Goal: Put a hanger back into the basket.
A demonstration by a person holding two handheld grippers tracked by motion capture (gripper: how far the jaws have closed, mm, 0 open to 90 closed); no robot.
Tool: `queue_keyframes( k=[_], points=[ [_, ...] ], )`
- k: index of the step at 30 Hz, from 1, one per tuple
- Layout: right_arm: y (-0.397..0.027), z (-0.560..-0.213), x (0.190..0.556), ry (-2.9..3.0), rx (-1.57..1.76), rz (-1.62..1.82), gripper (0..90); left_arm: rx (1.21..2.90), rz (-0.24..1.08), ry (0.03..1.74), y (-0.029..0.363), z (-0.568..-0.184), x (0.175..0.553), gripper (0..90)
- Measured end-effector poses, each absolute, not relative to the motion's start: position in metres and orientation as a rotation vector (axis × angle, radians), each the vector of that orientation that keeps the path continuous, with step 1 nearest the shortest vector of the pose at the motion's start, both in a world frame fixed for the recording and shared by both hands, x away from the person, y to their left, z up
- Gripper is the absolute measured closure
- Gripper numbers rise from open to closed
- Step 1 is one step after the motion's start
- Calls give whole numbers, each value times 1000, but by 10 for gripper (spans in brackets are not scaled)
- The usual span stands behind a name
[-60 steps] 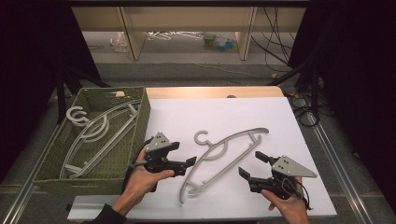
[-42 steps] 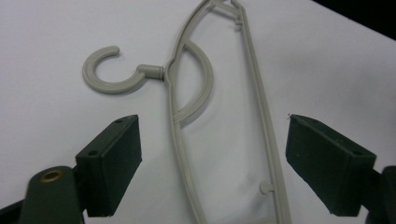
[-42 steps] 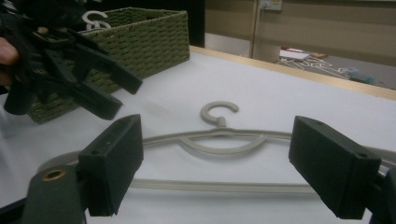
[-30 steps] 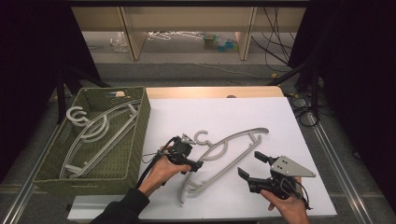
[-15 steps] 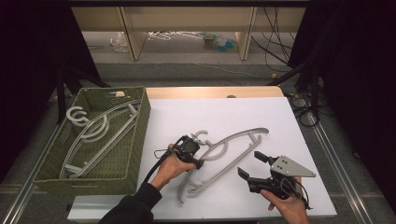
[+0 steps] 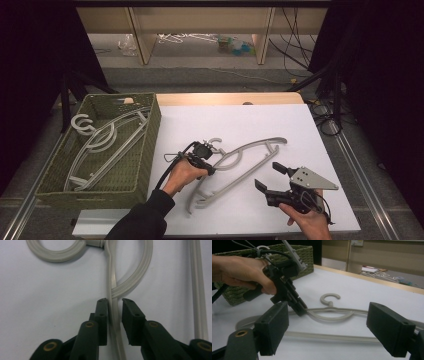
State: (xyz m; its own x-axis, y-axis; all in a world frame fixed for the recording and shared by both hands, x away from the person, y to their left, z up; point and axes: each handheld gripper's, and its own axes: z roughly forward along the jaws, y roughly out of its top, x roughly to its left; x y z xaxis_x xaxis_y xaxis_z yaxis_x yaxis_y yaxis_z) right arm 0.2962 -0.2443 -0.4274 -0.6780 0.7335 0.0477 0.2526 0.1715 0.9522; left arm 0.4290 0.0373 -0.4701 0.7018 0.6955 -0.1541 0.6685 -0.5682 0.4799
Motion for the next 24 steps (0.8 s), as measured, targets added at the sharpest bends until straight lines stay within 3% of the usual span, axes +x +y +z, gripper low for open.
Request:
queue_keyframes(
  k=[2, 7, 24],
  points=[
    [-245, -427, 296, 2035, 931, 1509, 189, 2404, 62, 1067, 34, -469, 428, 693],
    [-243, -428, 296, 2020, 932, 1536, 189, 2437, 120, 1033, 32, -469, 428, 780],
    [-244, -428, 297, 2022, 932, 1525, 189, 2341, 139, 995, 54, -462, 436, 807]
  ],
)
